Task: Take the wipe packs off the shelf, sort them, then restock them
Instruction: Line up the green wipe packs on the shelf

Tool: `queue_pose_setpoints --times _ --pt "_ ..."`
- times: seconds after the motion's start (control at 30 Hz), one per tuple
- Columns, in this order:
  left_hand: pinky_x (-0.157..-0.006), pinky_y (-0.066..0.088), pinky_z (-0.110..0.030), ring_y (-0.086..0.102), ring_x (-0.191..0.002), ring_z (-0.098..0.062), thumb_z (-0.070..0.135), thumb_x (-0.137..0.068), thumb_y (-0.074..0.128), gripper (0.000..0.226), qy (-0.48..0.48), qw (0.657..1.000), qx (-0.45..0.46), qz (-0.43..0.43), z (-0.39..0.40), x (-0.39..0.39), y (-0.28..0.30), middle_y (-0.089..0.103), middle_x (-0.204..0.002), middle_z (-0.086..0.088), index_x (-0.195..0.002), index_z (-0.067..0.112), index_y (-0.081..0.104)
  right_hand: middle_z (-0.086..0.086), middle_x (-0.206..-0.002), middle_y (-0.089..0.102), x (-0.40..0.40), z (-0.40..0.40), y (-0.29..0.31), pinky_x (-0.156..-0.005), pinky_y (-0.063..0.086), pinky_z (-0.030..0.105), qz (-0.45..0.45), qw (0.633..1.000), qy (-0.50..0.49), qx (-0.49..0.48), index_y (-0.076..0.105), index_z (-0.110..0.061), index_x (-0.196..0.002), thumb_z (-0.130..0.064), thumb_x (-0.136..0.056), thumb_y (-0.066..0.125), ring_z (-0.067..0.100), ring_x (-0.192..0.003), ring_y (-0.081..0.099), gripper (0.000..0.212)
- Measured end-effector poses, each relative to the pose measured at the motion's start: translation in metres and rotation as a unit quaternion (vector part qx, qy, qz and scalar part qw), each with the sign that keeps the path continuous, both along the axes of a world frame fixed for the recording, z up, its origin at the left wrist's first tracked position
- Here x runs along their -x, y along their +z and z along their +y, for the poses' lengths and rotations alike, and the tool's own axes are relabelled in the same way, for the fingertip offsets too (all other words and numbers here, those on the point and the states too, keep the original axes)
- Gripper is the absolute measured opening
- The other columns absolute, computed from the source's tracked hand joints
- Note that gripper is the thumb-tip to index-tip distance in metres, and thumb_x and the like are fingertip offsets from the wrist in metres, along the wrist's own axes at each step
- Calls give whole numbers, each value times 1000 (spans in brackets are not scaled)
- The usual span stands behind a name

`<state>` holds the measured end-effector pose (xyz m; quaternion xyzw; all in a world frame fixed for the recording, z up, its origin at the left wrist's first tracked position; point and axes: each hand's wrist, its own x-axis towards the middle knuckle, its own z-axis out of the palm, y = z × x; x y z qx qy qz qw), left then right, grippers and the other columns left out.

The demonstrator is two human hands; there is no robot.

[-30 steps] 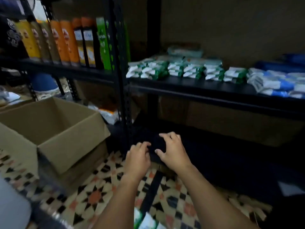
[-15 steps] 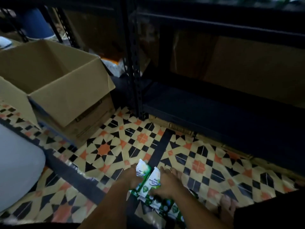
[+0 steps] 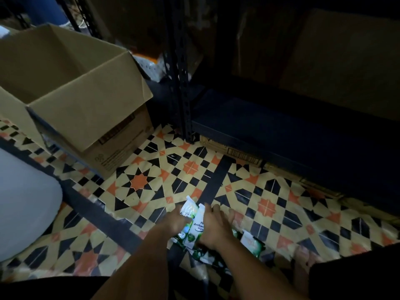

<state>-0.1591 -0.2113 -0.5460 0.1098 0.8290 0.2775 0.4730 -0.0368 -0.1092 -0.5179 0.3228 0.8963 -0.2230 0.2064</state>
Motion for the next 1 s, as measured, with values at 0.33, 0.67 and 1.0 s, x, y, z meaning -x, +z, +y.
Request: queue_pose_setpoints --times 0.33,0.67,1.0 --pt "-77 59 -28 74 -84 -12 0 -91 68 22 48 991 -120 -40 -24 -10 22 78 -86 8 -106 17 70 8 -132 49 7 -2 12 -104 42 44 24 998 5 66 42 -13 -140 -31 -60 96 33 -126 42 98" --pt "-85 60 -45 75 -94 -28 6 -99 60 30 39 978 -203 -32 13 12 103 77 -105 -7 -125 22 64 2 -154 32 15 49 77 -94 49 32 209 952 -109 194 9 -33 -160 -18 -93 68 21 -120 49 91" --pt "-85 54 -57 71 -85 -27 14 -79 50 44 -13 923 -363 125 93 8 234 75 -98 -10 -112 37 67 2 -130 39 5 125 229 -101 35 19 352 913 -130 160 41 -16 -152 -9 -90 72 13 -120 46 70"
